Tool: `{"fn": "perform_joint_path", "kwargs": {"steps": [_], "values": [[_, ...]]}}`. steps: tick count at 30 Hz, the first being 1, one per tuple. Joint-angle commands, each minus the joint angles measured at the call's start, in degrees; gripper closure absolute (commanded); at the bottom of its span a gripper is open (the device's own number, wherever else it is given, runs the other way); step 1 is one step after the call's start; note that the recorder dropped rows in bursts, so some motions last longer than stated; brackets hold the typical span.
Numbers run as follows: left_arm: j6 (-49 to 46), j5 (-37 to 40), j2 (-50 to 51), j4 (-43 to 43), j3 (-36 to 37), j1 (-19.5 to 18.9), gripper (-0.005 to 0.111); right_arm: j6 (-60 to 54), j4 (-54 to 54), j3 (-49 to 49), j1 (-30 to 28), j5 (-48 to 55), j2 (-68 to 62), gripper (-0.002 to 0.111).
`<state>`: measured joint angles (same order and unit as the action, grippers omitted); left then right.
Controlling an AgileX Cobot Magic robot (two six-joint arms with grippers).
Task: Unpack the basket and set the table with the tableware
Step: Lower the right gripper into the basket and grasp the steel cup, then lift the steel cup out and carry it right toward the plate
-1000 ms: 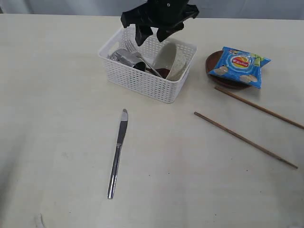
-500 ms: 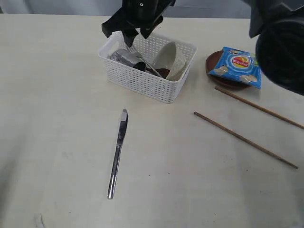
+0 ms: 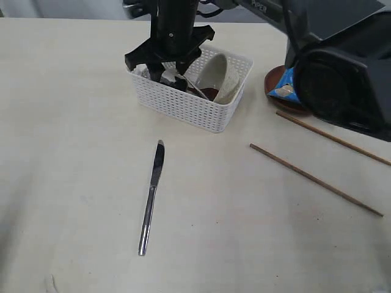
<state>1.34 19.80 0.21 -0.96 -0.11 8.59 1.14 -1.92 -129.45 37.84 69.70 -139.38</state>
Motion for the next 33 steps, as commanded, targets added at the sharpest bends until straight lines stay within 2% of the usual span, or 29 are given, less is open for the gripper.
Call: {"fn": "perform_joint_path", "kwargs": {"steps": [1, 5, 10, 17, 20, 27, 28, 30, 32, 33], "values": [[0.0, -0.2, -0.2, -0.1, 0.1, 0.4, 0.107, 1.9, -2.2, -0.4, -0.7, 0.3, 1.1, 0.05], [0.0, -0.2, -0.2, -0.1, 0.1, 0.4, 0.107, 1.0, -6.6, -0.4, -1.4, 0.3, 1.1, 0.05], [0.0, -0.2, -0.2, -0.1, 0.1, 0.4, 0.107, 0.6, -1.0, -0.4, -1.6, 0.3, 1.0, 0.049], [0.0, -0.2, -0.2, -0.1, 0.1, 0.4, 0.107, 0.4, -0.6, -0.4, -1.6, 0.3, -1.3, 0.049], [0.0, -0.2, -0.2, -0.1, 0.1, 0.4, 0.107, -0.5, -0.6, -0.4, -1.6, 0.3, -2.6, 0.035], [0.0, -0.2, -0.2, -0.1, 0.1, 0.4, 0.107, -7.6, -0.4, -0.4, -0.3, 0.3, -4.2, 0.034], [0.0, -0.2, -0.2, -0.1, 0.1, 0.4, 0.107, -8.3, -0.4, -0.4, -0.1, 0.3, -4.3, 0.036], [0.0, -0.2, -0.2, -0.1, 0.1, 0.4, 0.107, -8.6, 0.3, -0.4, 0.1, 0.0, -4.6, 0.047], [0.0, -0.2, -0.2, -0.1, 0.1, 0.4, 0.107, -8.0, 1.9, -0.4, 0.1, 0.3, -4.6, 0.064], [0.0, -0.2, -0.2, -0.1, 0.1, 0.4, 0.107, -8.2, 1.9, -0.4, 0.1, 0.3, -4.6, 0.077]]}}
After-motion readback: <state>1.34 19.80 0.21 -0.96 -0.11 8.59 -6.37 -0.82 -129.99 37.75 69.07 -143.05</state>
